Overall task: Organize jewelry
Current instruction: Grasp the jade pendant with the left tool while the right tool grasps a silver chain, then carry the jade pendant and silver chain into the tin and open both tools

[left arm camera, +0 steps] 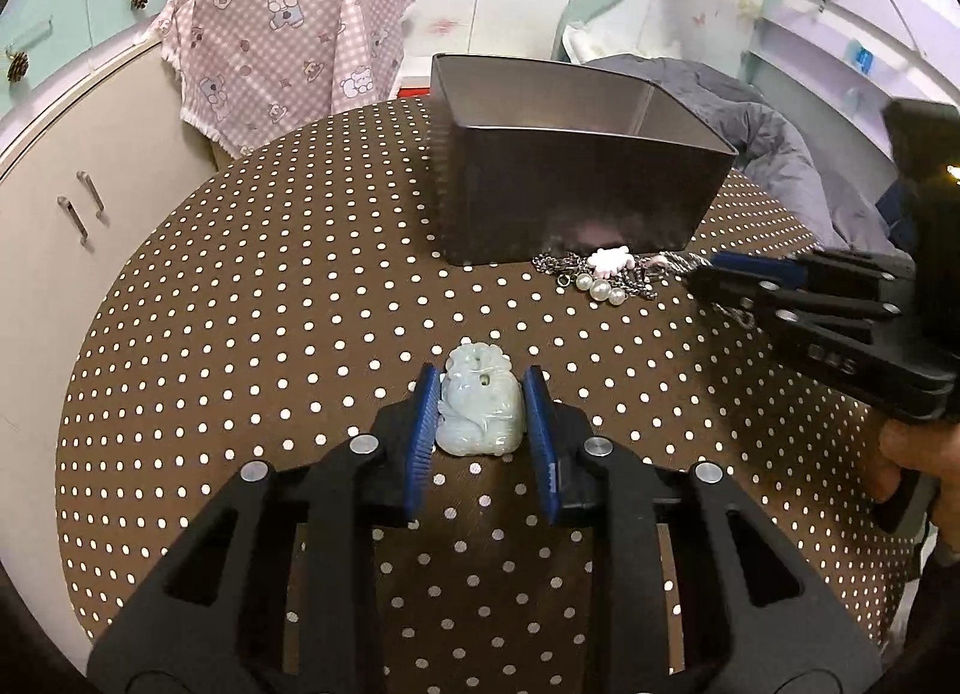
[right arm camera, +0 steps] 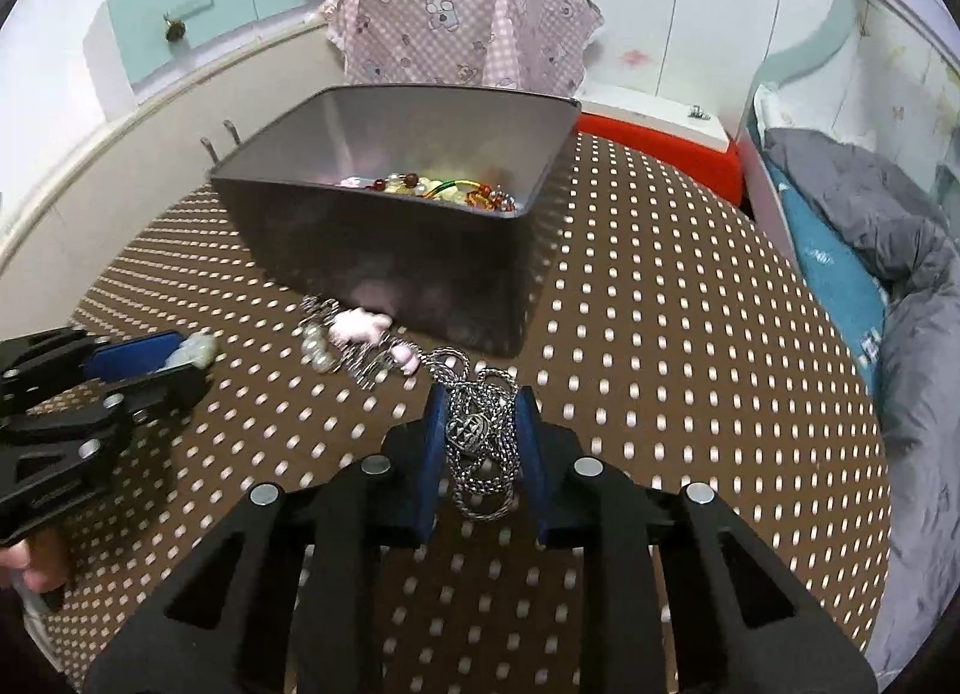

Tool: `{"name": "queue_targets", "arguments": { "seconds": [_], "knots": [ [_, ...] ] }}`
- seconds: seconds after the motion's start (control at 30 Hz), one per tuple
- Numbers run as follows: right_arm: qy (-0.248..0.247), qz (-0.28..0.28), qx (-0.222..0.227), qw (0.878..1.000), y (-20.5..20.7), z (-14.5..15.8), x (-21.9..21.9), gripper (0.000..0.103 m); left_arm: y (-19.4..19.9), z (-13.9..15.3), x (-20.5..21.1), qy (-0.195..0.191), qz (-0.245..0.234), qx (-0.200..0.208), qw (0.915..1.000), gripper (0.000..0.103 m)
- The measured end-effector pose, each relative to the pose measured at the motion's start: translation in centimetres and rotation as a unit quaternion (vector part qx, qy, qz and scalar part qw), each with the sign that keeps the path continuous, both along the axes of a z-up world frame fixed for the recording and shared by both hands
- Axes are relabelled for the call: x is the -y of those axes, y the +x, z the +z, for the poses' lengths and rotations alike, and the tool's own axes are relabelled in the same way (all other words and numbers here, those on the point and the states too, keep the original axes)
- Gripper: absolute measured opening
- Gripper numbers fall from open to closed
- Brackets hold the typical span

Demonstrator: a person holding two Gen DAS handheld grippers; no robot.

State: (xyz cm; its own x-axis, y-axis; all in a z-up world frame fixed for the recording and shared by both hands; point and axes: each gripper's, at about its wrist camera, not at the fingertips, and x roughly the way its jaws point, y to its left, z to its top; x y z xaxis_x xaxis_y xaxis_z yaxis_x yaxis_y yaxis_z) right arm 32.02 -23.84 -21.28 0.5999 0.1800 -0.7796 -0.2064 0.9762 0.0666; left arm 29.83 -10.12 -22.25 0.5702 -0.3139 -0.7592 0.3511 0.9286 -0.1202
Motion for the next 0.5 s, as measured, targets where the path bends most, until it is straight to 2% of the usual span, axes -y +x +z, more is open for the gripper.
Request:
{"name": "queue_targets", "arguments": {
  "seconds": [0.2,0.5],
  "knots": [
    [0.044,0.007,0.03,0.999,-3.2,3.3,1.2,0.021,0.0,0.4,-0.9,-0.017,0.009,0.001,0.9998,0.029],
    [0.086,0.019,0.082,0.993,-4.8,9.4,2.5,0.021,-1.8,1.7,-2.7,-0.034,0.017,0.013,0.9992,0.029]
  ]
}}
